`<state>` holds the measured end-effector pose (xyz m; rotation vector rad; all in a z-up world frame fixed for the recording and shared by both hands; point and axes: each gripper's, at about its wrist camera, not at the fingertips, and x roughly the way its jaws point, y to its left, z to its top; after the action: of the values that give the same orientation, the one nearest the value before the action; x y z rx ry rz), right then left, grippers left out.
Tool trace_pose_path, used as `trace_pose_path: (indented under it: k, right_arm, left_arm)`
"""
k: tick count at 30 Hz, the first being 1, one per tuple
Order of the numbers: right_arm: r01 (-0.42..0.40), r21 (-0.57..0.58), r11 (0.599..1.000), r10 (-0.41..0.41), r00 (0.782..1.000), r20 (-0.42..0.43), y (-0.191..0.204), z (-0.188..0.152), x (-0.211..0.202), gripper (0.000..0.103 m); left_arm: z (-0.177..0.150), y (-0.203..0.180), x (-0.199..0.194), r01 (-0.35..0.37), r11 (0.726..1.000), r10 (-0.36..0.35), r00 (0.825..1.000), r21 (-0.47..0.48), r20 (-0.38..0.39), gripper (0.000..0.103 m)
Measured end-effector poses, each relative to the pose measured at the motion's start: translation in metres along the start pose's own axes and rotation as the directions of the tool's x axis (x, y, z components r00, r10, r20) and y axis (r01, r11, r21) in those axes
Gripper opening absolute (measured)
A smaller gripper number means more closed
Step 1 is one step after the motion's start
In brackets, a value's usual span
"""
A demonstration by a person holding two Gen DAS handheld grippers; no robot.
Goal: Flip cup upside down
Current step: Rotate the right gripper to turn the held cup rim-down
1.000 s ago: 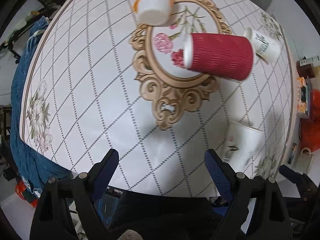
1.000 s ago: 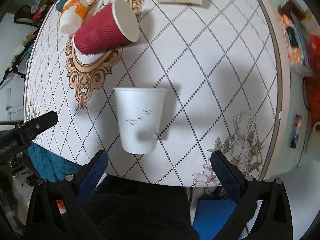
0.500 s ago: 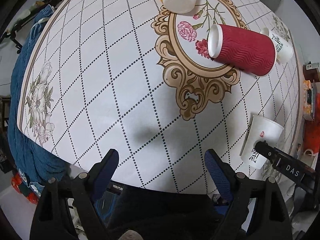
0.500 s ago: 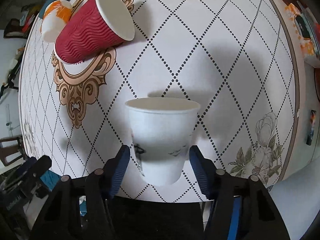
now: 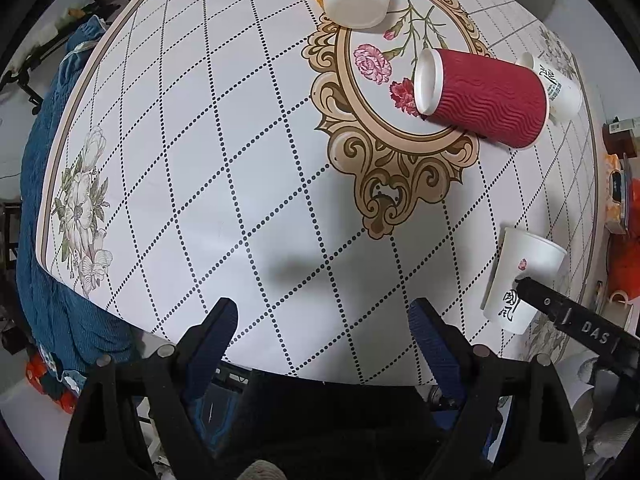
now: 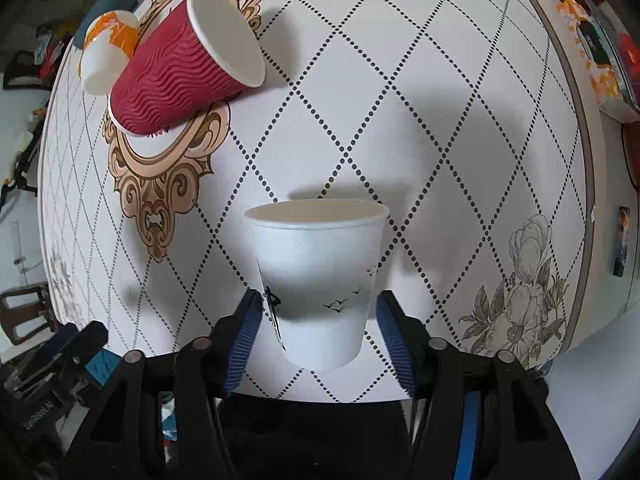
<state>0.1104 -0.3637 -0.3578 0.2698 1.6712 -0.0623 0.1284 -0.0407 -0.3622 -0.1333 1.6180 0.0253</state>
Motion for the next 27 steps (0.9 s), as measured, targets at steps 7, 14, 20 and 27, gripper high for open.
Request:
trace_pose_path:
  k: [7, 14, 20, 27]
  right_arm:
    - [0.07, -0.188, 0.98, -0.064, 0.997, 0.04, 0.018, -0.01, -0.042, 0.088]
    - [0.487, -0.802, 0.347, -0.289, 0.868, 0.403, 0.087, -0.068, -0.072, 0.095]
    - [0.45, -0.689, -0.567, -0.268, 0.69, 0.672, 0.081, -0.132, -0.014, 0.095]
    - [0.066, -0.17, -0.983, -0.083, 0.667, 0.74, 0.019, -0.161, 0.04, 0.095]
  left_arm:
    - [0.002, -0.002, -0.006, -0.002, 1.0, 0.002, 1.0, 0.003, 0.023, 0.087]
    - [0.003, -0.006, 0.002, -0.023, 1.0, 0.023, 0.999, 0.013, 0.029, 0.099]
    - [-0.003, -0.013, 0.017, -0.03, 0.999, 0.03, 0.999, 0.016, 0.022, 0.099]
    - [-0.009, -0.012, 0.037, -0.041, 0.999, 0.041, 0.999, -0.007, 0.007, 0.099]
